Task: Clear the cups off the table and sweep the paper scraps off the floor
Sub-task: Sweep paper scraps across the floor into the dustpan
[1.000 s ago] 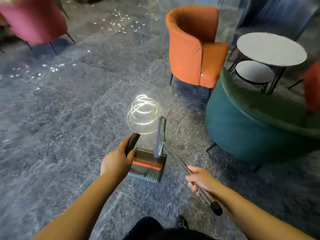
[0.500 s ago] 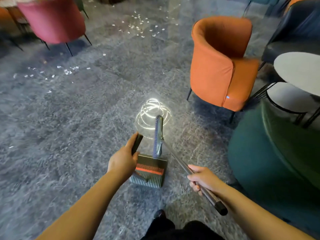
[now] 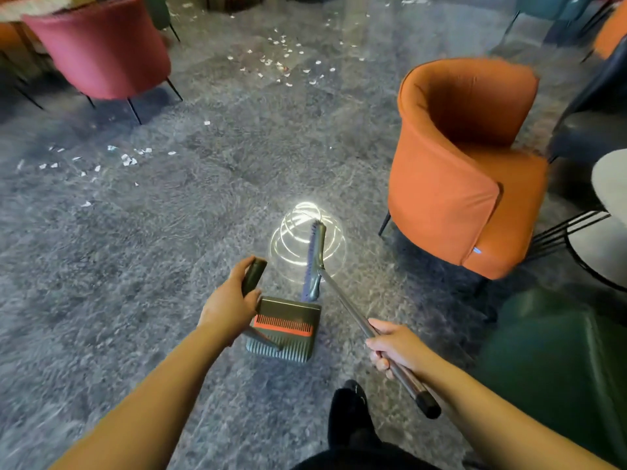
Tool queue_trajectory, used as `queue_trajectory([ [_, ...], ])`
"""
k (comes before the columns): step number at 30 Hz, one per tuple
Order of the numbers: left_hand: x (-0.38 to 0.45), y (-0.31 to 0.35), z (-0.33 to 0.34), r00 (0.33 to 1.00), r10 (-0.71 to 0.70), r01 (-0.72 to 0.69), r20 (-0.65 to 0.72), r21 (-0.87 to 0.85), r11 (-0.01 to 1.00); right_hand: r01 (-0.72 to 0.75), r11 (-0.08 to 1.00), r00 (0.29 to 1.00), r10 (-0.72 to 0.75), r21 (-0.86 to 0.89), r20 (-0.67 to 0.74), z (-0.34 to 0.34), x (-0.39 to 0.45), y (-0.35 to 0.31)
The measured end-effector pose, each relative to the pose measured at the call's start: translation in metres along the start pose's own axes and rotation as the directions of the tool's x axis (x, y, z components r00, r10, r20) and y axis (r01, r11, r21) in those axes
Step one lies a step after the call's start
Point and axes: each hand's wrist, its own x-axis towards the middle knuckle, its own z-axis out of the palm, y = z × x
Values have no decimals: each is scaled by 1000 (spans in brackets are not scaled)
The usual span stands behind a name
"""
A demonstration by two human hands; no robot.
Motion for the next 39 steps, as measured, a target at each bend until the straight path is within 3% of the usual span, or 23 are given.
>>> queue_trajectory([
  [14,243,73,-81,997,69,-67,18,-77,995,-15,999,1000,15,-45,-3,-17,167,-219],
  [30,523,136,-149,984,175,-177,-24,-94,980,21,994,993,-8,111,-115,-2,356,-439],
  [39,700,195,-185,993,85,-95,-85,-128,987,1,994,998,6,108,-67,-49,475,-584],
])
